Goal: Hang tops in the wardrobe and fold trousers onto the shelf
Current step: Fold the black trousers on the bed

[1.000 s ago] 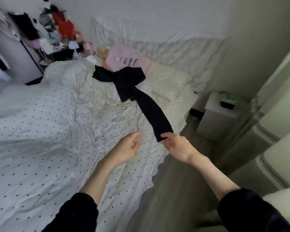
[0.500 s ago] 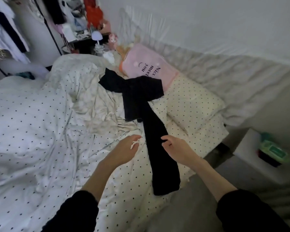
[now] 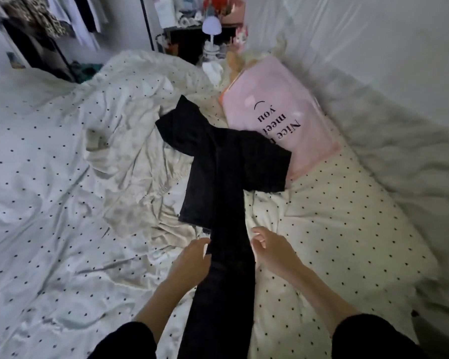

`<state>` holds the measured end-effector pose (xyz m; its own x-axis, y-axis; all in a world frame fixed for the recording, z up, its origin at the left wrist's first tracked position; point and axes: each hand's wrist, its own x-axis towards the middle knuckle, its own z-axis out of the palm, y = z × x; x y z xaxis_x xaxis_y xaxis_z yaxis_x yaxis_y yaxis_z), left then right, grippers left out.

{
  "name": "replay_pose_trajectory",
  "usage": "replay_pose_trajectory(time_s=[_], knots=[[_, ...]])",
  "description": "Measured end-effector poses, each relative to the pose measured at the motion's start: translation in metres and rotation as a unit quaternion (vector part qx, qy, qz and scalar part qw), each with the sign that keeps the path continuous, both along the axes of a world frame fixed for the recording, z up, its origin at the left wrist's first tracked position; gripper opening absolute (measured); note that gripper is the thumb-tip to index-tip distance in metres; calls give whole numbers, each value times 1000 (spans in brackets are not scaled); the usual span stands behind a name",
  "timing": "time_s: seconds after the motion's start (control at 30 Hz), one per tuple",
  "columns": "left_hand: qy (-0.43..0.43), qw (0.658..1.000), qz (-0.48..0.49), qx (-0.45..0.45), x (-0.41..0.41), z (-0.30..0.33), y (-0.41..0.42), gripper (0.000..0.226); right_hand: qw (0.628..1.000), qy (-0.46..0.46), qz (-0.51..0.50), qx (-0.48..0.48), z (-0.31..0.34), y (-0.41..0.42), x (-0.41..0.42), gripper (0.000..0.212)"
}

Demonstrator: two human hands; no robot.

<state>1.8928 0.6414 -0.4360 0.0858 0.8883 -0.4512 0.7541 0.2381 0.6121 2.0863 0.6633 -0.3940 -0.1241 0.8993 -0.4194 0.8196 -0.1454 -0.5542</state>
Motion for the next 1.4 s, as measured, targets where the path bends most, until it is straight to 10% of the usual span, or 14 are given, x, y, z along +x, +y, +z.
replay_pose_trajectory(time_s=[0.37, 0.5, 0.73, 0.83, 0.97, 1.2, 1.4], knots=[[112, 986, 117, -35, 65, -126, 139, 77, 998, 14, 60, 18, -128, 128, 31, 43], [97, 983, 154, -10, 62, -135, 145, 34, 997, -19, 62, 42, -136, 141, 43, 45], [49, 991, 110, 55, 47, -104, 122, 19, 976, -40, -204, 61, -135, 210, 64, 82], [71, 993, 84, 49, 37, -91, 121, 19, 948, 27, -318, 14, -139, 230, 67, 57], [150, 982, 110, 26, 34, -79, 118, 31, 956, 23, -293, 22, -116, 222, 60, 11], [115, 980, 47, 155, 76, -19, 111, 100, 911, 287, -293, -41, -25, 188, 26, 18], [88, 949, 85, 292, 82, 53, 108, 105, 919, 327, -216, -52, 102, 155, 0, 11]])
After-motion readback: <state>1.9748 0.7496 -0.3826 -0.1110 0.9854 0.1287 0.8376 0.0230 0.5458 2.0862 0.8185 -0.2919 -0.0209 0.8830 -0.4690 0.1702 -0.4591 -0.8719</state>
